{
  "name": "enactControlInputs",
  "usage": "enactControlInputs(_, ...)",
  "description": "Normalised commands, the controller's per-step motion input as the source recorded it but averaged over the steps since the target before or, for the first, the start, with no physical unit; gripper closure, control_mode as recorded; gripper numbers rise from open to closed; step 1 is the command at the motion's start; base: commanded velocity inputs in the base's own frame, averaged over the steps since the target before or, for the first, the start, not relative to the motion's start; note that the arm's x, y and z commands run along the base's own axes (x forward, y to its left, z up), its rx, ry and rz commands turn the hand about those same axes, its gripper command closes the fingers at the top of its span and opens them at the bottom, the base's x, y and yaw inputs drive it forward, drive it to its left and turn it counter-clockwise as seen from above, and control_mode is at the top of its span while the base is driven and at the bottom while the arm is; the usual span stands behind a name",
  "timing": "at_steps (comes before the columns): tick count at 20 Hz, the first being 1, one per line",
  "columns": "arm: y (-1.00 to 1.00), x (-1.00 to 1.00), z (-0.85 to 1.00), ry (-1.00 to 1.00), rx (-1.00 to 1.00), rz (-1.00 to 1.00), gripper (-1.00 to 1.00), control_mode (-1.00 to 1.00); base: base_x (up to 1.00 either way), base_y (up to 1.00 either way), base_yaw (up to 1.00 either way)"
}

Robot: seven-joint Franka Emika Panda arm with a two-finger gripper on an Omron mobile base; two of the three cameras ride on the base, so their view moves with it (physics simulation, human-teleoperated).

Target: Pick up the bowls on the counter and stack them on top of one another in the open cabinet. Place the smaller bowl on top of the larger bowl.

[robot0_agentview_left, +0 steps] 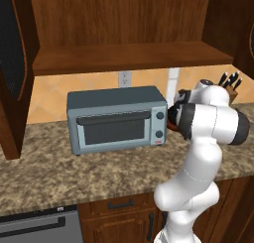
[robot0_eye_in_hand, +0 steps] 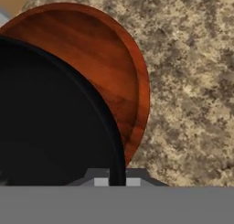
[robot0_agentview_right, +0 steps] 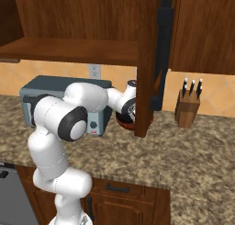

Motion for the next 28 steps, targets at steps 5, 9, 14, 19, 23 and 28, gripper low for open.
enactControlInputs(5, -0.22, 0.14, -0.13, 0.00, 0.00, 0.00, 1.00, -1.00, 0.00, 0.00, 0.00)
enactControlInputs(9, -0.14, 0.00, -0.23, 0.00, 0.00, 0.00, 1.00, -1.00, 0.00, 0.00, 0.00)
enactControlInputs(14, 0.00, 0.00, -0.31, 0.00, 0.00, 0.00, 1.00, -1.00, 0.00, 0.00, 0.00)
enactControlInputs(19, 0.00, 0.07, -0.05, 0.00, 0.00, 0.00, 1.00, -1.00, 0.00, 0.00, 0.00)
enactControlInputs(23, 0.01, 0.34, 0.00, 0.00, 0.00, 0.00, 1.00, -1.00, 0.00, 0.00, 0.00)
enactControlInputs(28, 0.05, 0.33, 0.00, 0.00, 0.00, 0.02, 1.00, -1.00, 0.00, 0.00, 0.00)
